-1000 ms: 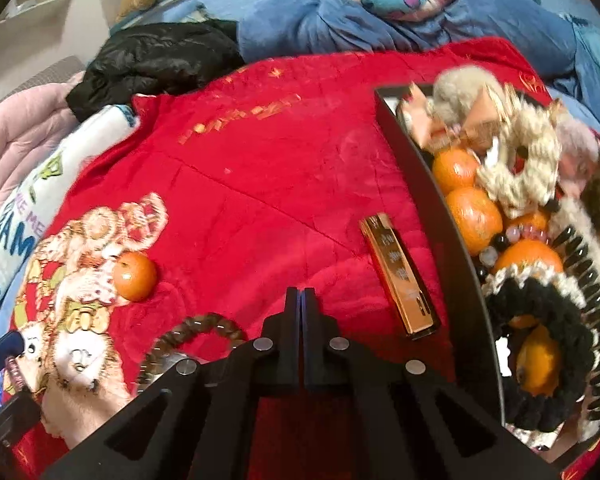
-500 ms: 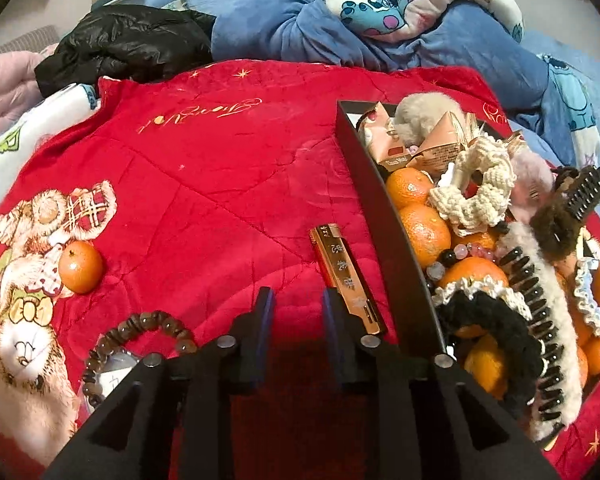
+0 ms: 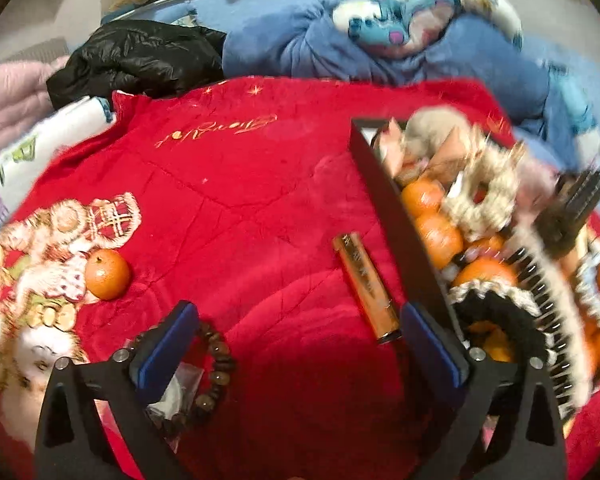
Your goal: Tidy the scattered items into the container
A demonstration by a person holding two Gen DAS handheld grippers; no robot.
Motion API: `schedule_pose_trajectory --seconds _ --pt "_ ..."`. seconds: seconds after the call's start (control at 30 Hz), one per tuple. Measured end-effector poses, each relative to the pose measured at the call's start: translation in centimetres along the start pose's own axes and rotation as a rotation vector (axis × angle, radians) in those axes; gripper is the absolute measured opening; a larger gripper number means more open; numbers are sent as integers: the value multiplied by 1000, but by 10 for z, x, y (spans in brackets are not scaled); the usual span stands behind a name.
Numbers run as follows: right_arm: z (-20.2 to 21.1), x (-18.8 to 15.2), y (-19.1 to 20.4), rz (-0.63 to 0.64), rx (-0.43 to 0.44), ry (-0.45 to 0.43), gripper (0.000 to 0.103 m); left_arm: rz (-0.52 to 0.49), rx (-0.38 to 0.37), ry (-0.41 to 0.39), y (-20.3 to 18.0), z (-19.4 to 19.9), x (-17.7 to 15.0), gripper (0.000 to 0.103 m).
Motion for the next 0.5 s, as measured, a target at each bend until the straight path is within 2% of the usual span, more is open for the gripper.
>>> schedule_pose_trajectory --seconds 0.1,0.23,0.4,0.5 --pt "0 0 5 14 33 7 102 -13 11 -20 -1 7 1 81" --pt "6 -3 18 63 135 8 101 -27 24 -31 -4 11 0 81" --pt "5 -3 21 82 165 11 102 -32 26 -14 -4 6 -3 81" --pt "3 0 20 84 151 9 100 -26 14 -10 -4 6 -3 81"
Point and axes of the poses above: each gripper's, at about its wrist camera, not at the fingertips, and z roughly against the way its jaws point, y to its left, x to its top, the point moved 8 cm from there along -z, roughly the way its jaws point, and after that the axes turned 14 degrees about y, right-handed, at the moved point
